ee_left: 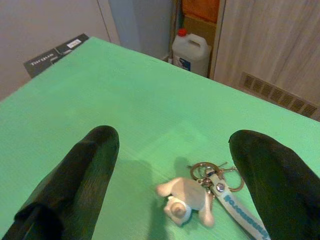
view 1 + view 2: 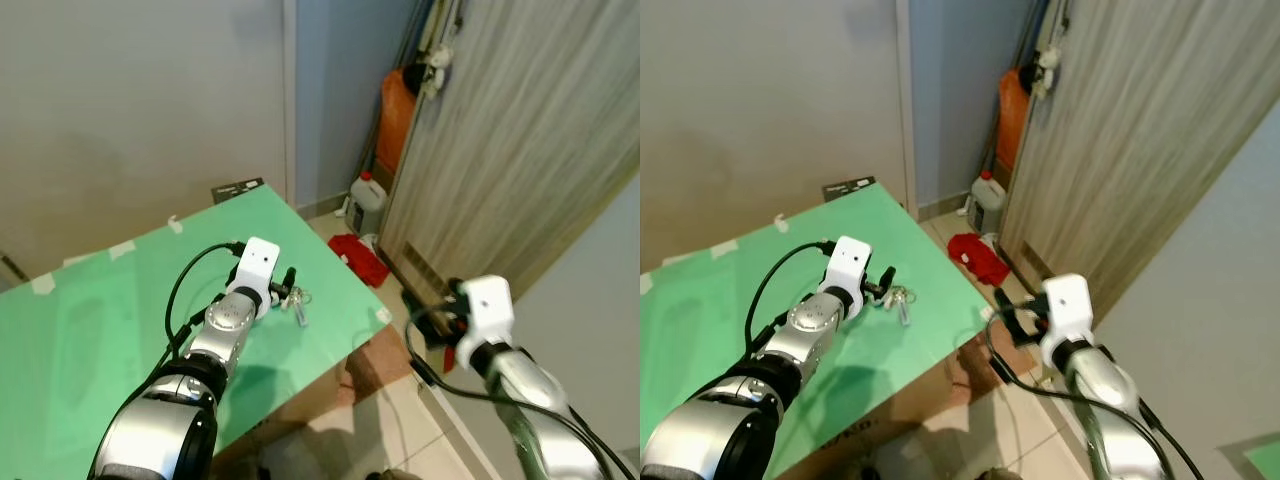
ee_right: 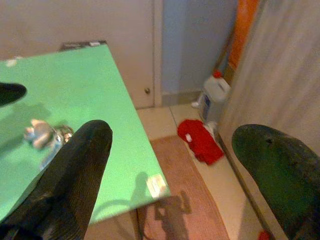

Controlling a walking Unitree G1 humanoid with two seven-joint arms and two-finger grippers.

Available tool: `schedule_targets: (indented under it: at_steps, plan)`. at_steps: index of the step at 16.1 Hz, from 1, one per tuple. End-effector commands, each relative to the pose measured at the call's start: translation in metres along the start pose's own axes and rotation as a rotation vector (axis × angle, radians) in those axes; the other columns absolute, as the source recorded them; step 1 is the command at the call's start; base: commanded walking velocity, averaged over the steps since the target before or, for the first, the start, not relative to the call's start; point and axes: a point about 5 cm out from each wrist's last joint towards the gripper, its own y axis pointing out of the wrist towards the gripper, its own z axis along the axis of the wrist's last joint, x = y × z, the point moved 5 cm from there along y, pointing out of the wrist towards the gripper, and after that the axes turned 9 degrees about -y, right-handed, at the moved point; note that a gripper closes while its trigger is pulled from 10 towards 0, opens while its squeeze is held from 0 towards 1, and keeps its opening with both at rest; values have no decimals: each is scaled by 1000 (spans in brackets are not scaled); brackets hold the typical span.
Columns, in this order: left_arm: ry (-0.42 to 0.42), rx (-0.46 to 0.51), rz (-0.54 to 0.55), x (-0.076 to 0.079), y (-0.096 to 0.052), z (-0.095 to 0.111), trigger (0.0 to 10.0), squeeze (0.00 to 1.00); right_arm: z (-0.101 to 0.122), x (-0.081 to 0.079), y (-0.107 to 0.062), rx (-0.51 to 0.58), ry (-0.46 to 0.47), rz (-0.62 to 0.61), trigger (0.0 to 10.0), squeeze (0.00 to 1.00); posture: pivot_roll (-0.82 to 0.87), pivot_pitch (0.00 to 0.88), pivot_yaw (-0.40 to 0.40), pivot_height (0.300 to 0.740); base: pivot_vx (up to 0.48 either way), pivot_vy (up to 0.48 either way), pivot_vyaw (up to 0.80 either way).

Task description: Hang keys on a hook

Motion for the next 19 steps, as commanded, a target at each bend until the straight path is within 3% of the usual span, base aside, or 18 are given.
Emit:
schedule_targets:
  at_steps: [1, 2, 3, 6, 8, 11, 16, 19]
  plan:
    - [-9, -27, 17, -4, 1, -2, 10000, 1000, 1, 5, -7, -9, 0, -17, 10000, 0, -258, 42, -5, 740, 0, 0, 0]
    - [-9, -48, 34, -7, 0, -6, 10000, 55, -2, 6, -16, -25, 0, -24, 10000, 0, -274, 62, -4, 740, 0, 0, 0]
    - [0, -69, 48, -10, -1, -11, 10000, 0, -4, 6, -25, -43, 1, -32, 10000, 0, -288, 79, -4, 740, 0, 0, 0]
    - [2, -106, 81, -16, -5, -22, 10000, 0, -10, 7, -46, -86, 3, -46, 10000, 0, -319, 129, -9, 740, 0, 0, 0]
    - [-28, -141, 61, -13, -9, -38, 10000, 0, -16, 3, -73, -149, 9, -52, 10000, 0, -365, 189, -16, 740, 0, 0, 0]
    - [-52, -182, 85, -16, -13, -48, 10000, 0, -17, 4, -90, -178, 3, -70, 10000, 0, -406, 215, -13, 740, 0, 0, 0]
    - [-49, -239, 110, -23, -17, -59, 10000, 0, -14, 5, -102, -203, 6, -92, 10000, 0, -428, 229, -10, 740, 0, 0, 0]
    - [-137, -297, 131, -32, -23, -71, 10000, 0, -14, 6, -107, -221, 7, -95, 10000, 0, -434, 233, -12, 740, 0, 0, 0]
